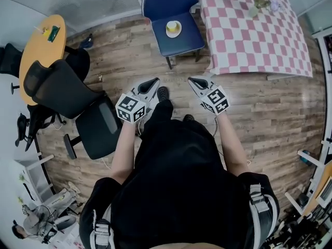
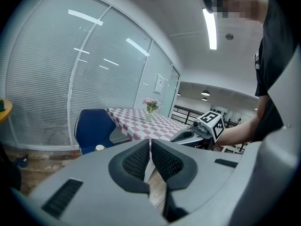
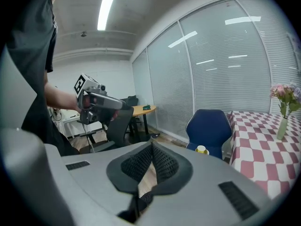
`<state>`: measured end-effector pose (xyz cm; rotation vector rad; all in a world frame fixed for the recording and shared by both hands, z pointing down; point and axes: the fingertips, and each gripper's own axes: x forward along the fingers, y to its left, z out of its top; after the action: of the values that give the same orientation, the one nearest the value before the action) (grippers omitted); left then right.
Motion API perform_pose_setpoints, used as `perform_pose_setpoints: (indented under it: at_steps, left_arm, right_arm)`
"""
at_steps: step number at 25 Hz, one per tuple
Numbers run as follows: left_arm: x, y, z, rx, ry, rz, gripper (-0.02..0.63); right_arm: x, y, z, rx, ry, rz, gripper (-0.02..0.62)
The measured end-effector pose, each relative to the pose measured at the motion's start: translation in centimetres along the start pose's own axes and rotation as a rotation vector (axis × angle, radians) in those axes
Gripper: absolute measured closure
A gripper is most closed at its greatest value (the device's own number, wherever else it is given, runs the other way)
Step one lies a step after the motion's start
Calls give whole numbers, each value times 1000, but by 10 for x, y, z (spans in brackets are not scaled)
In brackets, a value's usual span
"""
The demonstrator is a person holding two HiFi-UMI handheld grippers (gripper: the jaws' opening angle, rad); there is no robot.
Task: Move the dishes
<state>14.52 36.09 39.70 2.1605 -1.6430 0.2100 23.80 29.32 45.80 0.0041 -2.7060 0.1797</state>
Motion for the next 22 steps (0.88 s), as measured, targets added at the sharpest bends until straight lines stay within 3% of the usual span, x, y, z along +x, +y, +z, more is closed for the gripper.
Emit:
perform_pose_setpoints:
  at_steps: [22]
  left_arm:
    - [72, 165, 50, -29, 34, -134, 575]
  right_arm:
    - [126, -101, 52, 71, 70, -96, 578]
